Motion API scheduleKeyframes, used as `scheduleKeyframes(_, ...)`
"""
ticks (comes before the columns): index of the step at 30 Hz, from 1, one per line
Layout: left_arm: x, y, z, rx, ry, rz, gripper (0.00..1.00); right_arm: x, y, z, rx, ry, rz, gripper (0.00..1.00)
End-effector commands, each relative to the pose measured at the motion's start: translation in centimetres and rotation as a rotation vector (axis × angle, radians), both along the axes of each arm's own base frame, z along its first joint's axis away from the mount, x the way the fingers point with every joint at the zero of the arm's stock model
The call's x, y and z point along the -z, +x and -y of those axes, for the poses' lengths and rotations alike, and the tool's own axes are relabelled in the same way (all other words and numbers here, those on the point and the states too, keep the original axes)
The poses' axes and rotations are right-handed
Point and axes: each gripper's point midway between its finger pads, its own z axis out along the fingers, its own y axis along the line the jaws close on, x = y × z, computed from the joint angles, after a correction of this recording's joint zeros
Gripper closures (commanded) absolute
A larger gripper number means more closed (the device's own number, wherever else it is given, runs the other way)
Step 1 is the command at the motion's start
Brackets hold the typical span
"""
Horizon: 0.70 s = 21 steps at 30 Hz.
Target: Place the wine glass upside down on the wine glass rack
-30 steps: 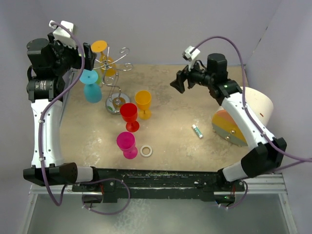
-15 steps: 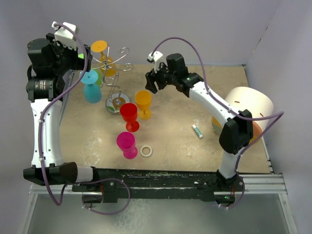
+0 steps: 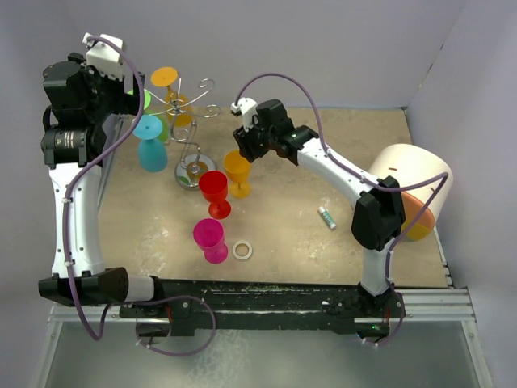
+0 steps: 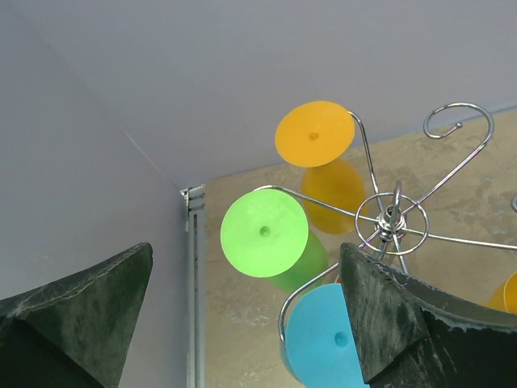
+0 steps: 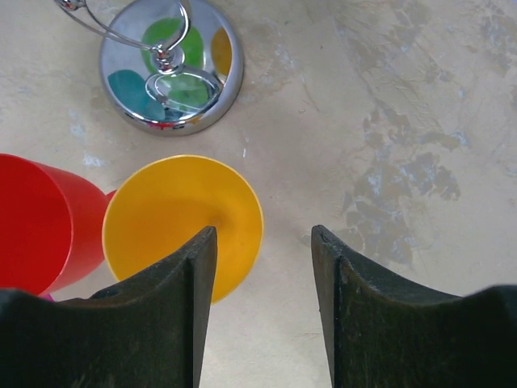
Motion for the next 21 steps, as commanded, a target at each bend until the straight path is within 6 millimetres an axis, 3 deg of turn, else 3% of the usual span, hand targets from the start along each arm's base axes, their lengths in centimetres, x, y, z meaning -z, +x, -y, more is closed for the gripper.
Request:
scheduleKeyframes(1, -2.7, -0.7, -1.0, -0.039, 0.034, 0.069, 0.01, -0.7, 0.8, 0.1, 0.044, -0.015, 0.031, 0.48)
scheduleKeyframes(14, -2.8, -0.9, -1.5, -0.062, 0.061, 0.070, 0.01, 1.7, 0.3, -0.5, 0.034, -0.068, -0.040, 0.73)
scheduleKeyframes(16, -3.0, -1.1, -1.6, -0.068, 0.064, 0.077, 0.01, 1.5, -0.1, -0.2, 0.031, -0.078, -0.050, 0.81)
scheduleKeyframes(21, -3.5, -1.4, -1.7, -0.078, 0.058, 0.087, 0.01, -1.5, -0.1, 1.3, 0.033, -0.101, 0.040, 0.97)
